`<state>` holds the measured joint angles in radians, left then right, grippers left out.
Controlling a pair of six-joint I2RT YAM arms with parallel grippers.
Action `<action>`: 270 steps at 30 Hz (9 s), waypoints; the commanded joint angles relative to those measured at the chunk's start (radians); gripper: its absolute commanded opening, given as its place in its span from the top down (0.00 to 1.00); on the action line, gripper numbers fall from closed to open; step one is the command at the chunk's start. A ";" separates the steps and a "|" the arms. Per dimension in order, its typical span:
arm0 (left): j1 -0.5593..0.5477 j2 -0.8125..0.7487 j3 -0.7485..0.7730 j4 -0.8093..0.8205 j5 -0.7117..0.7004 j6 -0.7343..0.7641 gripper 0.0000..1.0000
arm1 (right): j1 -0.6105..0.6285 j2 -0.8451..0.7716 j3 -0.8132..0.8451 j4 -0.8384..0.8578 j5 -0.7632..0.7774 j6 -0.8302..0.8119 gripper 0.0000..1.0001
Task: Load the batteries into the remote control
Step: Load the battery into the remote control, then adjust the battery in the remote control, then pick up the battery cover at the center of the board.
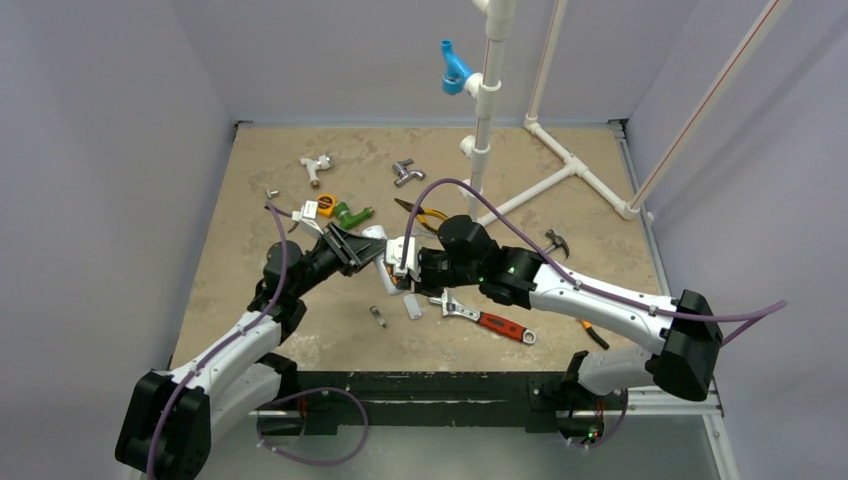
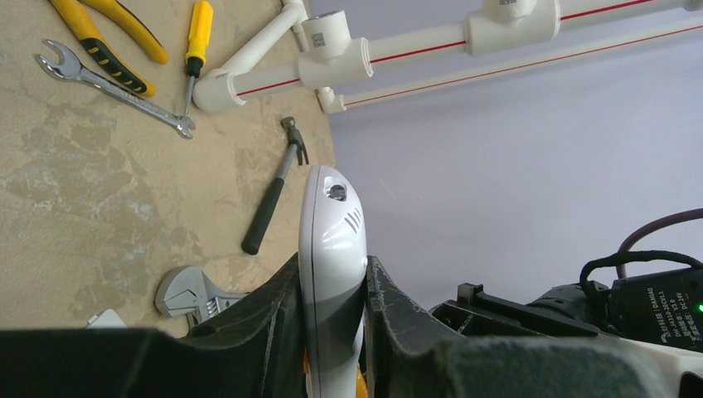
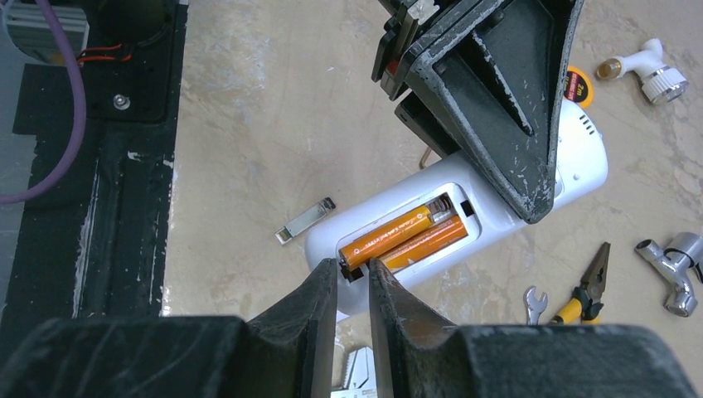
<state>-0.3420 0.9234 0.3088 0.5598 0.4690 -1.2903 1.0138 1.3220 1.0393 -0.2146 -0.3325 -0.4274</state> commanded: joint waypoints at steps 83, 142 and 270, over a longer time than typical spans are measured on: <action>-0.035 -0.022 0.050 0.025 -0.058 0.023 1.00 | -0.001 0.364 0.414 -0.189 0.075 0.219 0.98; -0.035 0.002 0.032 0.332 0.033 0.143 1.00 | -0.220 0.065 -0.199 0.630 -0.204 1.076 0.49; 0.059 -0.044 -0.087 0.233 -0.109 0.097 1.00 | 0.148 0.013 0.066 -0.147 0.707 0.771 0.78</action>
<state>-0.2852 0.8433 0.2863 0.4397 0.3119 -1.1156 1.1690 1.3891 1.0275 -0.3351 0.3466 0.4000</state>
